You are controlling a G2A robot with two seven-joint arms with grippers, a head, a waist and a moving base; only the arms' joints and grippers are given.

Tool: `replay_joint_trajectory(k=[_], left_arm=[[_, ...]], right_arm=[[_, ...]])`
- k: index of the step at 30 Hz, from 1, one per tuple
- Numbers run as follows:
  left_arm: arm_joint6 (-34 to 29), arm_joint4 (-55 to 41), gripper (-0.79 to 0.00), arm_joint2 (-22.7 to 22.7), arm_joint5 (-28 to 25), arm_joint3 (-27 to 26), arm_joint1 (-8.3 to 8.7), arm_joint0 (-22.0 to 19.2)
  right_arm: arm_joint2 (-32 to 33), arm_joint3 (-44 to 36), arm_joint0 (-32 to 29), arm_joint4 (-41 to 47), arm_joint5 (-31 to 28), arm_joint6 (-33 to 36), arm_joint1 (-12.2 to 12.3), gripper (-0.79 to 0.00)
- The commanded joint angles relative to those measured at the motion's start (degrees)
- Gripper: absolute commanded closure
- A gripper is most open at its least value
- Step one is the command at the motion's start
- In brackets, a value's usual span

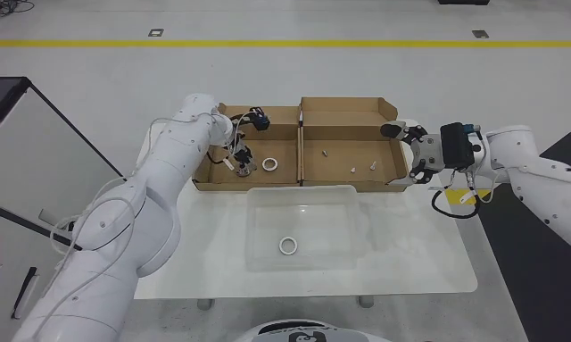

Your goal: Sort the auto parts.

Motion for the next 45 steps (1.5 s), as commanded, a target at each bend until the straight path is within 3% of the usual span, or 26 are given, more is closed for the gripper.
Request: replay_joint_trajectory(k=[1,5,11,17,22,28,36,41,45], left_arm=[[-0.2,-1.3,-0.785,-0.6,-3.5,-0.6,0.21,-0.9],[-2.2,-6.4,-0.785,-2.5,-9.9,-0.6,0.79,-1.7],[-2.2,-10.8,-0.785,0.2,-9.9,-6.4,2.41,-1.9],[-2.2,-16.2,-0.785,4.9,-9.9,-14.5,6.08,-2.3],[-3.1,-23.5,-0.785,9.1,-9.0,-23.5,10.54,-2.7],[-10.8,-36.3,-0.785,13.2,-1.3,-40.6,17.72,-3.1],[-21.2,-45.6,-0.785,11.8,9.1,-61.8,27.4,-1.3],[-23.9,-45.5,-0.785,9.7,11.8,-69.7,31.47,1.6],[-23.5,-45.7,-0.785,8.2,13.8,-74.2,33.19,4.2]], right_arm=[[0.0,0.0,0.0,0.0,0.0,0.0,0.0,-0.785],[0.0,0.0,0.0,0.0,0.0,0.0,0.0,-0.785],[0.0,0.0,0.0,0.0,0.0,0.0,0.0,-0.785],[0.0,0.0,0.0,0.0,0.0,0.0,0.0,-0.785],[0.0,0.0,0.0,0.0,0.0,0.0,0.0,-0.785],[0.0,0.0,0.0,0.0,0.0,0.0,0.0,-0.785],[0.0,0.0,0.0,0.0,0.0,0.0,0.0,-0.785],[0.0,0.0,0.0,0.0,0.0,0.0,0.0,-0.785],[0.0,0.0,0.0,0.0,0.0,0.0,0.0,-0.785]])
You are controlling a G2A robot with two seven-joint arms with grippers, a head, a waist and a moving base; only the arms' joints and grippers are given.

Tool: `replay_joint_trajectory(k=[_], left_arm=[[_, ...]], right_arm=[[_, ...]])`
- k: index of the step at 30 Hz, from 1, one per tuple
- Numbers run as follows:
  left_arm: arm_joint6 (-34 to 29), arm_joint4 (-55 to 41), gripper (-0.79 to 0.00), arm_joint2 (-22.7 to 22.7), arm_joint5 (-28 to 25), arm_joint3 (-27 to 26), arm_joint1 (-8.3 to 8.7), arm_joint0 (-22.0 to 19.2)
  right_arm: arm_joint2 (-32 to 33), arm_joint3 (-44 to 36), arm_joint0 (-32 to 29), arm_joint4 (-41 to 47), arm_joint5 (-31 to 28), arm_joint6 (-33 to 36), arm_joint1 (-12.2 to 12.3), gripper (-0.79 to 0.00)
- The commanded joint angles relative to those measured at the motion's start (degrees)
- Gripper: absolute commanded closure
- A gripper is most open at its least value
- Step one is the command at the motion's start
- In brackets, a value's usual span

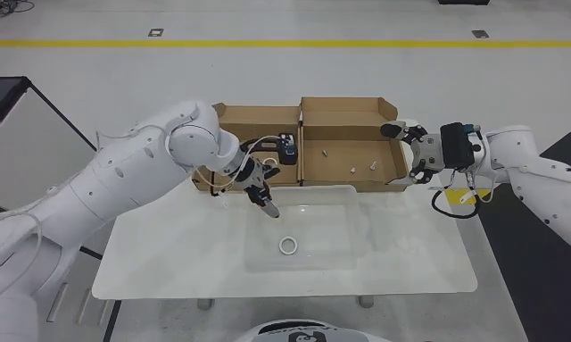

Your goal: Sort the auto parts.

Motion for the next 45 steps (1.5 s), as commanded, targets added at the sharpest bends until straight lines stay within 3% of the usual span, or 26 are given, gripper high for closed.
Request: replay_joint_trajectory(k=[1,9,15,21,26,38,39,41,45], left_arm=[[0.3,-0.2,-0.785,-0.3,0.5,-1.0,0.3,0.6],[0.3,-0.2,-0.785,-0.3,0.5,-1.0,0.3,0.6],[2.2,2.0,-0.785,0.2,3.1,-3.1,-0.29,2.9],[-1.3,6.0,-0.785,2.7,10.4,-2.3,-2.76,2.8],[-3.8,7.6,-0.785,4.6,13.2,0.1,-5.22,2.6],[-3.3,10.8,-0.785,7.4,9.7,2.5,-10.08,3.8],[-3.0,11.4,-0.776,7.5,9.4,2.6,-10.36,3.9],[-2.5,12.4,-0.653,7.6,8.8,3.0,-10.88,4.1],[-2.1,13.9,-0.496,7.8,8.0,4.3,-11.71,4.5]], right_arm=[[0.0,0.0,0.0,0.0,0.0,0.0,0.0,-0.785],[0.0,0.0,0.0,0.0,0.0,0.0,0.0,-0.785],[0.0,0.0,0.0,0.0,0.0,0.0,0.0,-0.785],[0.0,0.0,0.0,0.0,0.0,0.0,0.0,-0.785],[0.0,0.0,0.0,0.0,0.0,0.0,0.0,-0.785],[0.0,0.0,0.0,0.0,0.0,0.0,0.0,-0.785],[0.0,0.0,0.0,0.0,0.0,0.0,0.0,-0.785],[0.0,0.0,0.0,0.0,0.0,0.0,0.0,-0.785],[0.0,0.0,0.0,0.0,0.0,0.0,0.0,-0.785]])
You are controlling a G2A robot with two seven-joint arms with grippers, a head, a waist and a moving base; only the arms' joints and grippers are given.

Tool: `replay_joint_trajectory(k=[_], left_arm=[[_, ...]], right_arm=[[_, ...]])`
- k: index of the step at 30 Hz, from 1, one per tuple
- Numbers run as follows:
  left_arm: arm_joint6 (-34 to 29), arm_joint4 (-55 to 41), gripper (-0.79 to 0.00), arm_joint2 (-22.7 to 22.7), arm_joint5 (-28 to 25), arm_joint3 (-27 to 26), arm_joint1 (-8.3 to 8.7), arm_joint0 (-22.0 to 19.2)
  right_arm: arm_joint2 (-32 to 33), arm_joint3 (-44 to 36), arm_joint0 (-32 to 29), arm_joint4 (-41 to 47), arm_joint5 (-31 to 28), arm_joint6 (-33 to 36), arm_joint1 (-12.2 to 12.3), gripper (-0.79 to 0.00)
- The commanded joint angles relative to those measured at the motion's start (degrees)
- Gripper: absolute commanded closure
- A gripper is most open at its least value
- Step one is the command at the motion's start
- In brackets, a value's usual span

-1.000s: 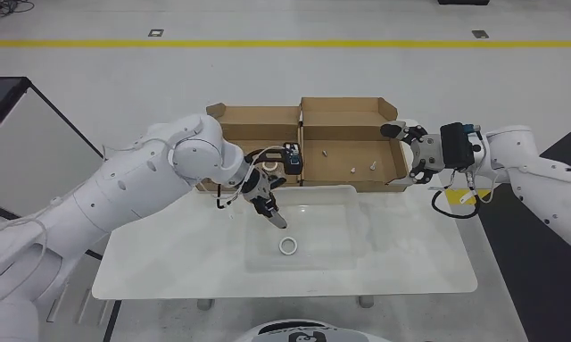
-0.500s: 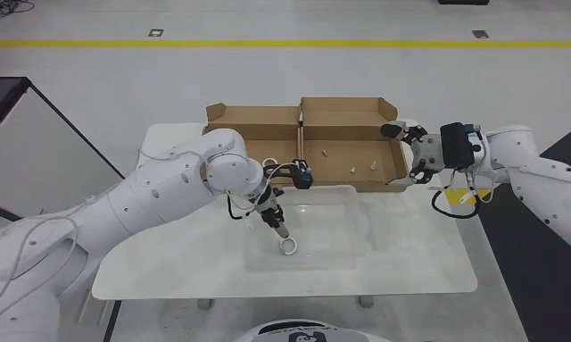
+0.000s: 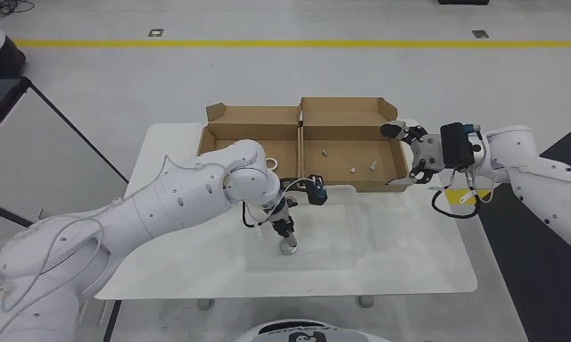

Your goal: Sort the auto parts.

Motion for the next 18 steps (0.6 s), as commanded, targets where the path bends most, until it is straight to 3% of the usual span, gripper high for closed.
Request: replay_joint_trajectory(k=[1,9,18], left_arm=[[-0.1,0.6,-0.474,0.1,-0.2,0.6,-0.33,0.2],[-1.1,3.1,-0.372,0.7,-0.9,2.2,-1.94,1.8],[-1.5,3.7,-0.36,0.7,-2.5,4.6,-3.39,3.4]], right_arm=[[0.0,0.0,0.0,0.0,0.0,0.0,0.0,-0.785],[0.0,0.0,0.0,0.0,0.0,0.0,0.0,-0.785],[0.0,0.0,0.0,0.0,0.0,0.0,0.0,-0.785]])
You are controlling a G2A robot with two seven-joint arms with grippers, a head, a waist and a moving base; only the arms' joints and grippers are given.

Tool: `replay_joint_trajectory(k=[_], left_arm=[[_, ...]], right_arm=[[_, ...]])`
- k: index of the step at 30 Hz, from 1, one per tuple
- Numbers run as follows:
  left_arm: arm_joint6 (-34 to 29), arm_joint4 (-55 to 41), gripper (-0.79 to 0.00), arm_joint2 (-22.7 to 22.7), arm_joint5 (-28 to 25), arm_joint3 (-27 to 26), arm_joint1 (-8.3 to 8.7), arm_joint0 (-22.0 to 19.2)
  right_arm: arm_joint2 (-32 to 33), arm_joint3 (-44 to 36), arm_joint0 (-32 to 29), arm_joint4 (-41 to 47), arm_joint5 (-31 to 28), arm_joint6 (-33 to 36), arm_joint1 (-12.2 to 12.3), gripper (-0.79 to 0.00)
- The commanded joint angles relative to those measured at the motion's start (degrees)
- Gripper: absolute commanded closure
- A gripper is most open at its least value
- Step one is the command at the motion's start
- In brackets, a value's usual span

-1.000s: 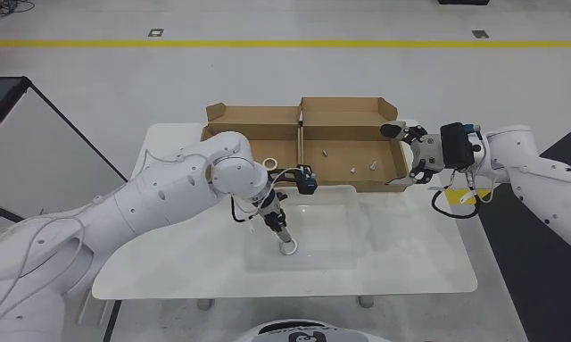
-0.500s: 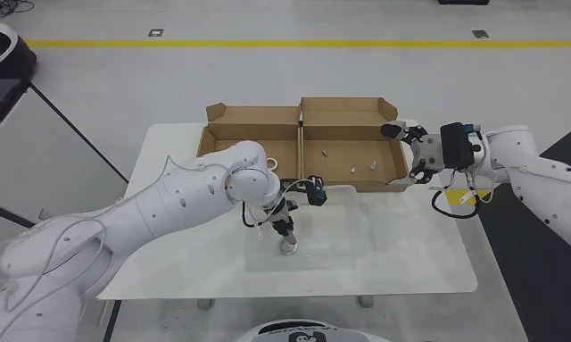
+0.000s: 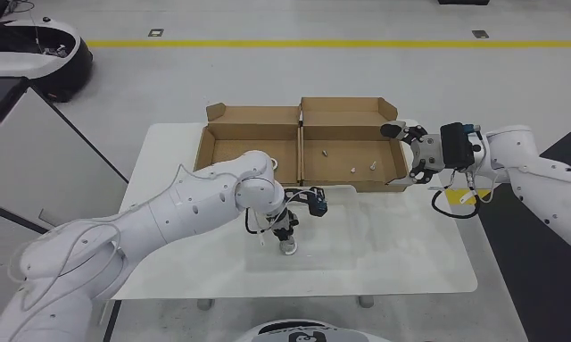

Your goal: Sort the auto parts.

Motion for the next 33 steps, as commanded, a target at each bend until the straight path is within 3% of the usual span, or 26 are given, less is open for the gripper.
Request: replay_joint_trajectory(k=[1,33], left_arm=[[-0.2,0.4,-0.354,0.0,-0.2,0.3,-0.29,0.3],[-2.6,4.7,-0.234,-0.3,-0.7,5.9,-3.99,3.2]], right_arm=[[0.0,0.0,0.0,0.0,0.0,0.0,0.0,-0.785],[0.0,0.0,0.0,0.0,0.0,0.0,0.0,-0.785]])
